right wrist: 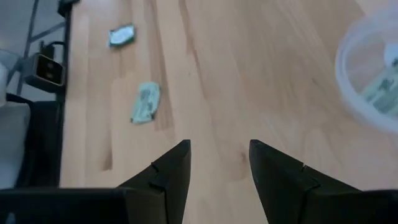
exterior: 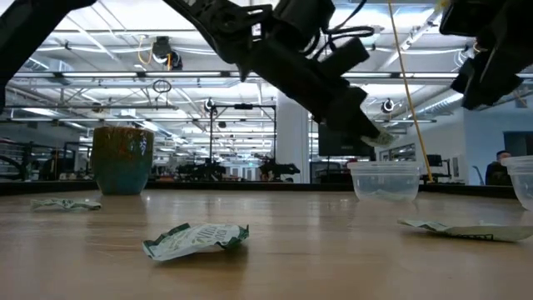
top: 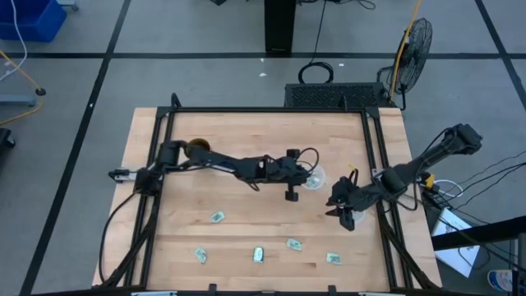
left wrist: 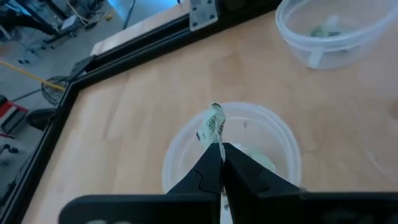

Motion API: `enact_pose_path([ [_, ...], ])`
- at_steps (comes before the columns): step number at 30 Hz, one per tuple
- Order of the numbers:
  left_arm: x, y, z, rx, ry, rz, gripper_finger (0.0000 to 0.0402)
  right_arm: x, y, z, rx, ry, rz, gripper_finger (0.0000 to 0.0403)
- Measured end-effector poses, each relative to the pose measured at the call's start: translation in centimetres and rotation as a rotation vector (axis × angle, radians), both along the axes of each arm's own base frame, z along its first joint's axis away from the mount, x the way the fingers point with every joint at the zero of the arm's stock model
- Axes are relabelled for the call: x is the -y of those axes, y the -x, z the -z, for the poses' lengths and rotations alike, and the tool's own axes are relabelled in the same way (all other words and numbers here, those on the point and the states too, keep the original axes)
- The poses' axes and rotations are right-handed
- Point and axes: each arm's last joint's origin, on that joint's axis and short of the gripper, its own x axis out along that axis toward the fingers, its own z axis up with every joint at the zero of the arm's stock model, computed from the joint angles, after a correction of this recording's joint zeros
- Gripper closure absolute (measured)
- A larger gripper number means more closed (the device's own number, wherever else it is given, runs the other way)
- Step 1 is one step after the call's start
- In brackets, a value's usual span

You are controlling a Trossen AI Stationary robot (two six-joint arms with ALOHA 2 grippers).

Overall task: Pick and place items into bin
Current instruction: Put the white stevia packet into the top transparent bin, then put the white stevia packet into the bottom transparent bin

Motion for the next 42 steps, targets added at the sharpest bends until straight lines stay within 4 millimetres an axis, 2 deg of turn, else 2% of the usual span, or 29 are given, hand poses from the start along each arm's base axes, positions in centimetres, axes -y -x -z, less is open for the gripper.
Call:
enact_pose_path([
  [8, -0.8, -0.2, 0.8, -0.05, 0.012, -0.021, 0.037, 0.2, 0.6, 1.8, -0.056, -0.064, 0.089, 0.0248],
  [22, -0.7, -0.2, 0.8, -0.046, 0.003, 0.004, 0.0367, 0.1, 0.4, 1.7, -0.034, -0.058, 0.081, 0.0248],
  [25, -0.6, -0.2, 0.8, -0.047, 0.028, 0.03, 0.0353, 0.1, 0.4, 1.7, -0.034, -0.056, 0.08, 0.0248],
  [32, -0.6, -0.3, 0.6, -0.034, 0.039, -0.005, 0.029, 0.2, 0.4, 1.7, -0.034, -0.057, 0.08, 0.0248],
  [34, -0.7, 0.0, 0.0, -0.036, -0.01, -0.04, 0.0278, 0.2, 0.4, 1.7, -0.034, -0.057, 0.079, 0.0248],
  [36, -0.7, 0.4, -1.6, -0.025, -0.063, -0.086, 0.0271, 0.1, 0.4, 1.7, -0.034, -0.056, 0.078, 0.0248],
  [39, -0.4, 1.8, -5.2, -0.008, -0.086, -0.134, 0.0268, 0.1, 0.4, 1.7, -0.022, -0.033, 0.048, 0.0248],
  [42, -0.1, 3.8, -8.9, -0.012, -0.011, -0.13, 0.0268, 0.2, 0.0, 1.4, 0.033, 0.027, -0.011, 0.0248],
])
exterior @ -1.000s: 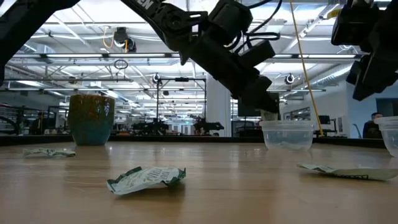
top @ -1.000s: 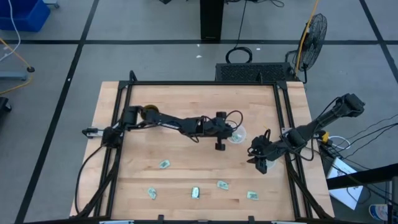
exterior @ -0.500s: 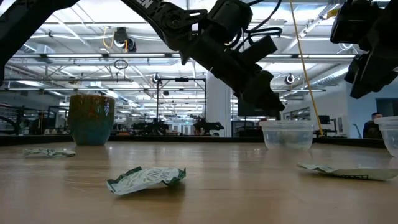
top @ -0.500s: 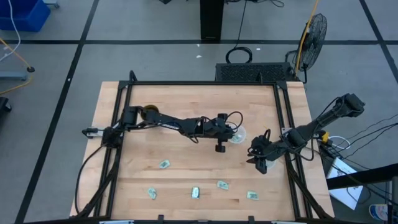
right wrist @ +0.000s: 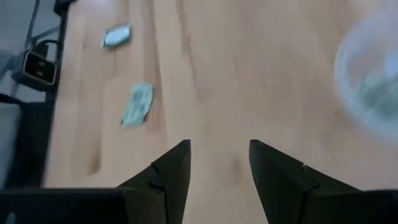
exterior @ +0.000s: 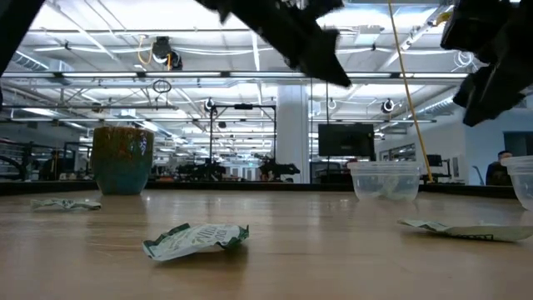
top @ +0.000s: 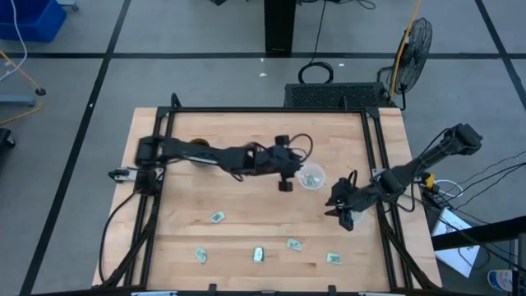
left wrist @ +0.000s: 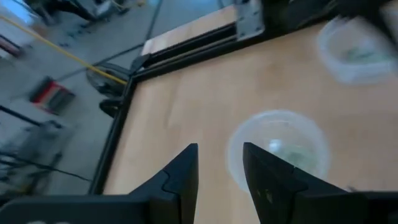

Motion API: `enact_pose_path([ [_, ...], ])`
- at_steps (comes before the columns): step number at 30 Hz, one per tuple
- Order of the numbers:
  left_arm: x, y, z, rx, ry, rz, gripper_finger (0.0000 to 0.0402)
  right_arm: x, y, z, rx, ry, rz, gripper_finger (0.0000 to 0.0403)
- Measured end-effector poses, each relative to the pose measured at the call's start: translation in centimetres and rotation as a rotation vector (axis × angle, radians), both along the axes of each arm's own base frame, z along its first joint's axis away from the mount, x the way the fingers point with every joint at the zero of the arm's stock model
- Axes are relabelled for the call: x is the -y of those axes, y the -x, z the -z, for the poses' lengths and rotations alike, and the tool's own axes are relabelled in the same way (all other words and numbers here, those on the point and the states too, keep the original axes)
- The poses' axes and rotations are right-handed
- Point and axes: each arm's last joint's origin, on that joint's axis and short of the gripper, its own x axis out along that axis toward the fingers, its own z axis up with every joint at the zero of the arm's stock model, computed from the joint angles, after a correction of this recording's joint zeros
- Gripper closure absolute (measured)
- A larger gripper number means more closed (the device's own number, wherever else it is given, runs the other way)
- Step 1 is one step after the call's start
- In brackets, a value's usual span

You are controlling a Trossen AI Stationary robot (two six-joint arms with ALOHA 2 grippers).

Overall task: Pick and place items into bin
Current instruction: Put the white stevia packet into the bottom transparent bin

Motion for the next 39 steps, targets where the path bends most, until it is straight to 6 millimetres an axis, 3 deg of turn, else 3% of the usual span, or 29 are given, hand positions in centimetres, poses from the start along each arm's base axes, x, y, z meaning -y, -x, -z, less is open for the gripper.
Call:
enact_pose_path([
  [8, 0.1, 8.0, -8.4, -0.05, 0.168, -0.035, 0.0268, 0.9, -1.7, -1.0, 0.205, 0.312, -0.092, 0.0248],
  [12, 0.3, 11.8, -10.5, -0.121, 0.238, -0.07, 0.0268, 0.4, -3.2, -1.4, 0.328, 0.442, -0.186, 0.0248],
  [15, 0.6, 14.1, -11.0, -0.179, 0.301, -0.099, 0.0268, -0.5, -4.5, -1.4, 0.433, 0.519, -0.253, 0.0248],
  [20, 2.1, 16.3, -8.5, -0.285, 0.403, -0.173, 0.0268, -2.1, -5.9, -0.6, 0.467, 0.45, -0.279, 0.0248],
  [25, 4.4, 17.5, -3.3, -0.396, 0.481, -0.236, 0.0268, -4.2, -6.7, -1.1, 0.349, 0.37, -0.318, 0.0248],
  [30, 6.9, 18.1, 1.3, -0.367, 0.517, -0.254, 0.0268, -7.0, -8.5, -2.1, 0.254, 0.348, -0.352, 0.0248],
  [35, 8.5, 18.2, 4.1, -0.235, 0.566, -0.216, 0.0268, -9.4, -10.7, 1.0, 0.171, 0.379, -0.395, 0.0248],
  [39, 9.1, 18.2, 4.8, -0.177, 0.605, -0.188, 0.0268, -10.0, -11.7, 4.0, 0.116, 0.397, -0.401, 0.0248],
])
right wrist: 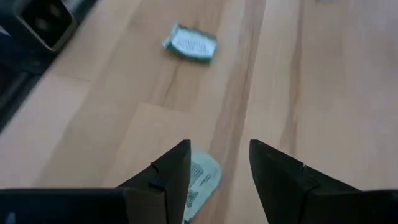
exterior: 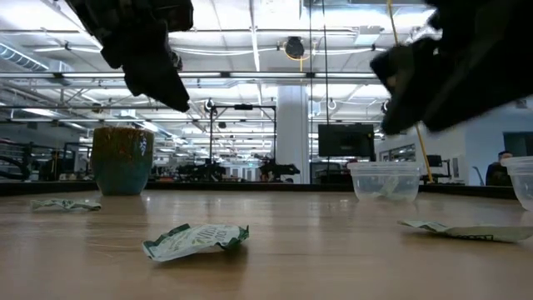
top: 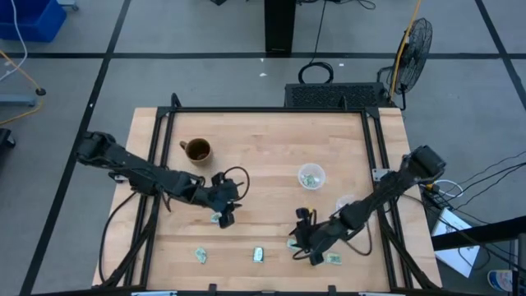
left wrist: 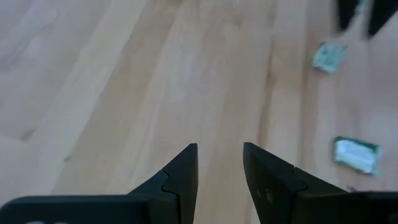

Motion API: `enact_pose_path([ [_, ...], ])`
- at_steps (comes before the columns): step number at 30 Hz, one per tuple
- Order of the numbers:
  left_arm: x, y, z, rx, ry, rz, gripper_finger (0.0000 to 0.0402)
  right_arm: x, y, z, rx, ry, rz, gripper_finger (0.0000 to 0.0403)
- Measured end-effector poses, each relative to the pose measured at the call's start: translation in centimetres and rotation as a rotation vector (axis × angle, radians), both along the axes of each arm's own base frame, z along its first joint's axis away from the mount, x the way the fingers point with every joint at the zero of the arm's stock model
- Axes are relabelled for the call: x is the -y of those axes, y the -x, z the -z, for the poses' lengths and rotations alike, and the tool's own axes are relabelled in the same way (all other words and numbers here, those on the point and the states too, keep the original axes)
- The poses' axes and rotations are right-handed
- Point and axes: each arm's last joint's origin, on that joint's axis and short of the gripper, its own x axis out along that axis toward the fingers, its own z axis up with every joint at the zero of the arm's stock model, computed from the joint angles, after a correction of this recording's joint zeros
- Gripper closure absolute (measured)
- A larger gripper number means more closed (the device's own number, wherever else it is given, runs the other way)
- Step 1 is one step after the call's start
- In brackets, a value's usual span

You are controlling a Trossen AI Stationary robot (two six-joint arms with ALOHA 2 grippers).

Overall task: Pick and place items into bin
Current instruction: Put the white stevia packet into the bottom transparent bin

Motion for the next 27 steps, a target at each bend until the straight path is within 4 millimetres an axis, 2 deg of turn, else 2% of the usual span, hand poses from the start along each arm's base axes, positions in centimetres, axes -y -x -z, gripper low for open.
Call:
enact_pose_path([
  [6, 0.6, -0.1, -0.2, 0.045, 0.019, 0.015, 0.0268, -0.1, -0.5, 2.4, -0.07, -0.07, 0.115, 0.0248],
  [11, 0.7, -0.4, -0.5, 0.087, 0.027, 0.021, 0.0268, -0.6, -0.6, 4.4, -0.108, -0.046, 0.111, 0.0248],
  [18, 0.8, -0.6, -0.8, 0.121, 0.011, 0.024, 0.0268, -0.6, -0.7, 5.5, -0.112, -0.002, 0.132, 0.0253],
  [22, 0.8, -0.6, -0.8, 0.124, 0.012, 0.024, 0.0268, -0.4, -0.5, 5.7, -0.142, 0.012, 0.139, 0.0286],
  [27, 0.7, -0.6, -0.8, 0.124, 0.01, 0.024, 0.0268, -0.3, -0.4, 5.8, -0.145, 0.009, 0.17, 0.0355],
])
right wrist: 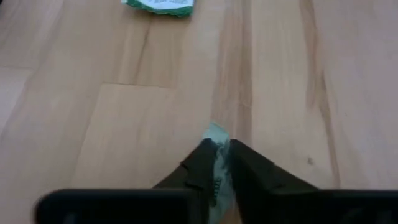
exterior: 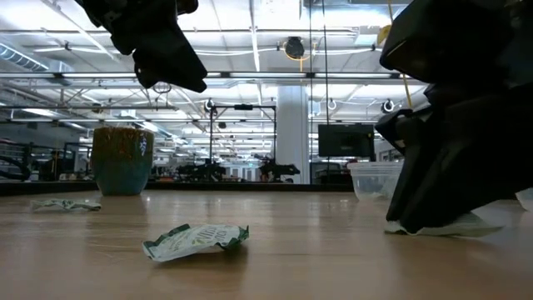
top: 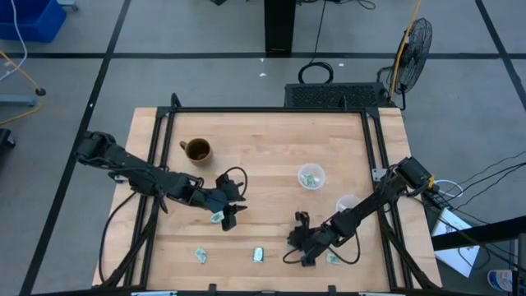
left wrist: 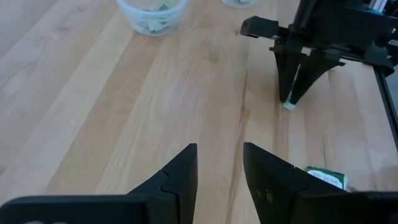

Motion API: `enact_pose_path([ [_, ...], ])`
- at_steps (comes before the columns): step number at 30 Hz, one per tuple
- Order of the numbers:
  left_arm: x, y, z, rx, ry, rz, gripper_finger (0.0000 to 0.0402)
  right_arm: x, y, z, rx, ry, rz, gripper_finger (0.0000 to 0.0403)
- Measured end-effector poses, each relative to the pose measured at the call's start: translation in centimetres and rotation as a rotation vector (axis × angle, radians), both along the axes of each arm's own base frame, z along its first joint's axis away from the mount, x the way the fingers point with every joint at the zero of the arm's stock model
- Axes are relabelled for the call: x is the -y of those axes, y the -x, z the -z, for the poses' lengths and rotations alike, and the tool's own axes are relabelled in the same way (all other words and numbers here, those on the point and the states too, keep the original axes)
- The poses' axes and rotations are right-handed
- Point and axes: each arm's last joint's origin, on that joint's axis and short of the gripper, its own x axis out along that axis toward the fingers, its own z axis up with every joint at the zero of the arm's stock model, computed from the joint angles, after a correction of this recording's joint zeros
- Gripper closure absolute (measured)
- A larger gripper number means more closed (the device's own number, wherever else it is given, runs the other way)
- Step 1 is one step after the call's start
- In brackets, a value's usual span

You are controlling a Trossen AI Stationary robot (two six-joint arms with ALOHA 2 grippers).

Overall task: Pick and place items into bin
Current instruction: Put the white stevia packet into the bottom transparent bin

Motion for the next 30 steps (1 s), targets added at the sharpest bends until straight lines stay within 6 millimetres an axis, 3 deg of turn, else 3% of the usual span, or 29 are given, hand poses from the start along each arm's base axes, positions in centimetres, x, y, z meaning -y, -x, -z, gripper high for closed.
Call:
enact_pose_path([
  [3, 0.0, 0.0, 0.0, 0.0, 0.0, 0.0, 0.0268, 0.1, 0.0, -0.2, 0.017, 0.003, 0.036, 0.0393],
  [7, 0.0, 0.0, 0.0, -0.001, 0.0, 0.0, 0.0268, 0.2, 0.6, -1.6, 0.022, -0.001, 0.031, 0.0395],
  [10, 0.0, 0.0, 0.0, -0.002, -0.001, 0.0, 0.0268, 0.4, 1.6, -3.8, 0.012, -0.007, 0.035, 0.0399],
  [19, 0.0, 0.0, 0.0, 0.003, -0.003, 0.003, 0.0268, 3.3, 9.2, -10.2, -0.089, 0.034, 0.389, 0.0401],
  [25, 0.0, 0.0, 0.0, 0.003, -0.003, 0.003, 0.0268, 5.3, 12.5, -10.8, -0.26, 0.119, 0.592, 0.0401],
  [30, 0.0, 0.0, 0.0, 0.004, -0.007, 0.006, 0.0268, 5.5, 13.2, -9.5, -0.374, 0.077, 0.637, 0.0401],
])
